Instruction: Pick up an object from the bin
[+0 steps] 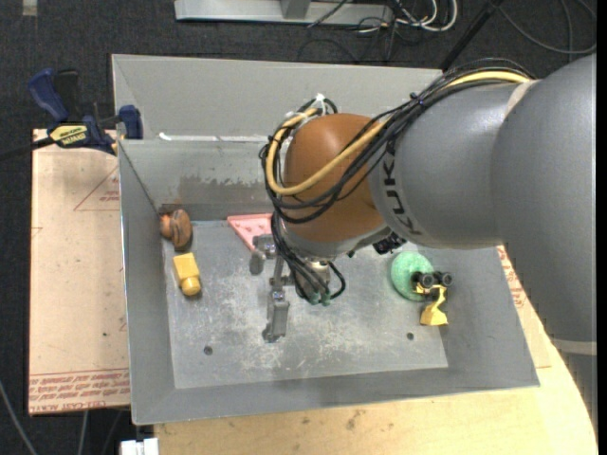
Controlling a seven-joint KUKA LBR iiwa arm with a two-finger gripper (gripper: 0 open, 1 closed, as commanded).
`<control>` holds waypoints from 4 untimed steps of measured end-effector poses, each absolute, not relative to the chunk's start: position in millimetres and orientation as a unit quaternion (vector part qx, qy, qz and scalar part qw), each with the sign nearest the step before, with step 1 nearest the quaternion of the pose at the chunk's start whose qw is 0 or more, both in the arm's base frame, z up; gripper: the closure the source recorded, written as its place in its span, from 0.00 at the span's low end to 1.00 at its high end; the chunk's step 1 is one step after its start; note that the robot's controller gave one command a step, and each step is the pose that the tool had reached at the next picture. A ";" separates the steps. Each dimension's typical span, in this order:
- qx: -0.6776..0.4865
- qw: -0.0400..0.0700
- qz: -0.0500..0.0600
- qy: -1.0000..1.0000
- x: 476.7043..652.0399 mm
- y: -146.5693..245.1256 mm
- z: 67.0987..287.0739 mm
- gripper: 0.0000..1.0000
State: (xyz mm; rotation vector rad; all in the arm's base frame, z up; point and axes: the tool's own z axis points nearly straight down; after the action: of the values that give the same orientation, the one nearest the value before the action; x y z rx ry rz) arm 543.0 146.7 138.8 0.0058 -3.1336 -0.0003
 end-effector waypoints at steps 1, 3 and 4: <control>0.000 0.000 -0.001 -1.000 545.0 146.2 143.2 0.00; 0.018 -0.005 -0.003 -1.000 619.6 190.7 165.0 0.00; 0.030 -0.005 0.000 -1.000 642.9 216.7 127.7 0.00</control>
Offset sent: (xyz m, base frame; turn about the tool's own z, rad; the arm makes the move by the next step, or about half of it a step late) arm 0.1055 0.0723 0.0571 0.0472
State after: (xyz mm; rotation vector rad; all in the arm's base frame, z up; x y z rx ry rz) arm 642.9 216.7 127.7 0.0937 -3.1496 -0.0011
